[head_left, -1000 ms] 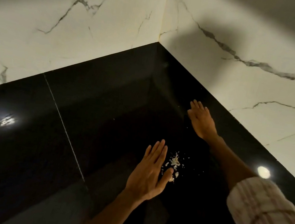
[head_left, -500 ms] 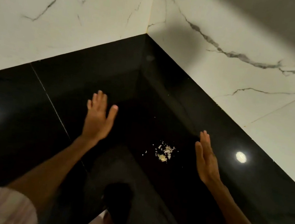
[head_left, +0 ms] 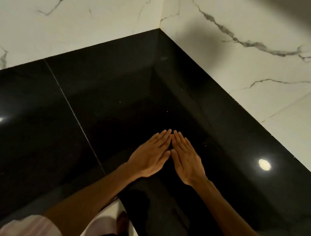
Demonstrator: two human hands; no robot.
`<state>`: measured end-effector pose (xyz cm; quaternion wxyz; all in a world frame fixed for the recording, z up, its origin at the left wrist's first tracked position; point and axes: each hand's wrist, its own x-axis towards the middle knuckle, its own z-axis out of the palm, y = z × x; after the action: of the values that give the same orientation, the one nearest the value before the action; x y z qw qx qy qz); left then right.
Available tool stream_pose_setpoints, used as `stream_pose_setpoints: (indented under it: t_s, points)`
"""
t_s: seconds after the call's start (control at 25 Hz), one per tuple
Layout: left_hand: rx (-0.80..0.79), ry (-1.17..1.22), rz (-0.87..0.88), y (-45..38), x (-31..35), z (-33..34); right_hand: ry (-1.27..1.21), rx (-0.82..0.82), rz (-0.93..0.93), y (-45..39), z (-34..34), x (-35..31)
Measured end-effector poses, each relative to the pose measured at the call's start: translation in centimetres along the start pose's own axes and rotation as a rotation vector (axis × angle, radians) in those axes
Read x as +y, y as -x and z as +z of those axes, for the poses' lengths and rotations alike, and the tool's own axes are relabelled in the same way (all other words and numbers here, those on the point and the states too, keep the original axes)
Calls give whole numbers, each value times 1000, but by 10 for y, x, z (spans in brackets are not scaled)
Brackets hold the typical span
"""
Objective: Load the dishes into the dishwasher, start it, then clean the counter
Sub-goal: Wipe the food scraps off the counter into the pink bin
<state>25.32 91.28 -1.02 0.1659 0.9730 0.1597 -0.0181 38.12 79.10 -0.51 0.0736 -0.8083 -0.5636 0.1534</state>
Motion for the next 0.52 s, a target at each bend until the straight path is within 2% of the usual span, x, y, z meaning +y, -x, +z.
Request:
stream_pose_setpoints:
  t_s: [0.2,0.32,0.4,0.44,0.52]
  points:
    - [-71,145,17,85,39,8,-114,-123,-63,78,2,-38]
    - [-83,349,19,109,44,7,-382,-190,-67,93,-14,-29]
    - [19,500,-58,100,33,0,-569,-84,19,66,-31,-14]
    - [91,500,-129,90,24,-3,-594,-7,55,43,-39,-6]
    - [180,410,-265,60,-4,-13,-495,66,83,-13,-47,9]
